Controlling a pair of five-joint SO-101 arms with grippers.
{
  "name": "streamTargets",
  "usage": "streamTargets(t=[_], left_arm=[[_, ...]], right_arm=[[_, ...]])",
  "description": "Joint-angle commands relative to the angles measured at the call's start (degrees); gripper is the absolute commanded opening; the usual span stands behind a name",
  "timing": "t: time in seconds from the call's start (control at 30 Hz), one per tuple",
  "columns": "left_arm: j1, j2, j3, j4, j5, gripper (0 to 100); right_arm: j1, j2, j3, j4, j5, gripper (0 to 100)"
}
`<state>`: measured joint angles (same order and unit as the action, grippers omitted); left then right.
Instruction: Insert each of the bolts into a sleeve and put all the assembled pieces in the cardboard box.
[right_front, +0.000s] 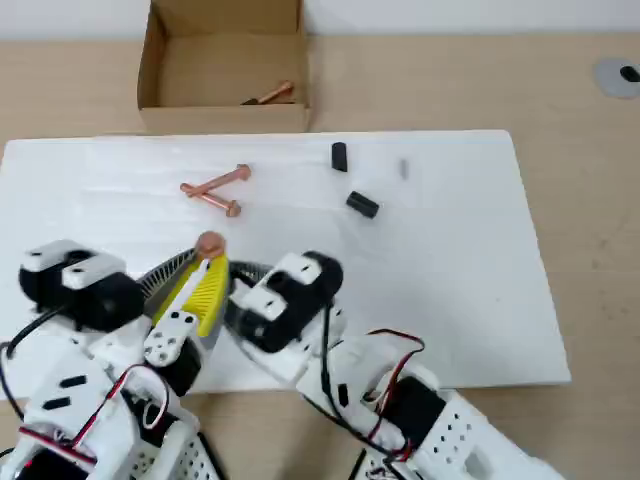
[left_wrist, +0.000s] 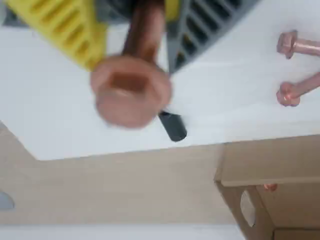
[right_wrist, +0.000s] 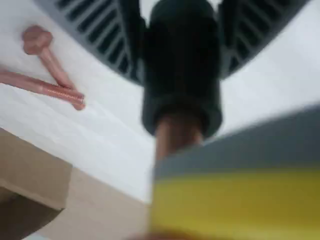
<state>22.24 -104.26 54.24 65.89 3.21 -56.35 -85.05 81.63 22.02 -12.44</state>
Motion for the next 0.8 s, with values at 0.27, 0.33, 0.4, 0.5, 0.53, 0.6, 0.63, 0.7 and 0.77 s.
streamTargets(t=[0.27, 0.33, 0.4, 0.5, 0.53, 0.6, 0.63, 0.7, 0.77], left_arm=[[-11.87, 0.22, -8.44, 4.57, -1.32, 18], [-13.27, 1.19, -10.99, 6.51, -2.46, 18], [-14.51, 3.82, -14.07, 8.26, -2.73, 18], [-19.52, 10.33, -18.64, 8.97, -2.81, 18], [-22.42, 12.88, -19.87, 8.70, -2.81, 18], [-28.04, 18.51, -21.80, 8.44, -2.81, 18], [-29.89, 21.49, -22.24, 7.65, -2.81, 18], [-31.82, 28.09, -22.86, 5.98, -2.81, 18], [-32.70, 33.54, -23.03, 4.57, -2.81, 18]], right_arm=[[1.27, -1.45, -0.66, -1.23, -1.41, 0.9], [1.98, -1.45, -0.66, -1.23, -1.32, 0.9], [4.53, -1.19, -0.92, -1.49, -1.32, 0.9], [11.03, 2.59, -5.41, -1.49, -1.49, 0.9], [13.32, 4.97, -8.13, -1.58, -1.49, 0.9], [17.01, 11.65, -14.73, -1.58, -1.32, 0.9], [18.51, 15.78, -18.51, -1.58, -1.32, 0.9], [21.23, 25.10, -26.42, -1.58, -1.32, 0.9], [23.69, 34.95, -34.68, -1.58, -1.32, 0.9]])
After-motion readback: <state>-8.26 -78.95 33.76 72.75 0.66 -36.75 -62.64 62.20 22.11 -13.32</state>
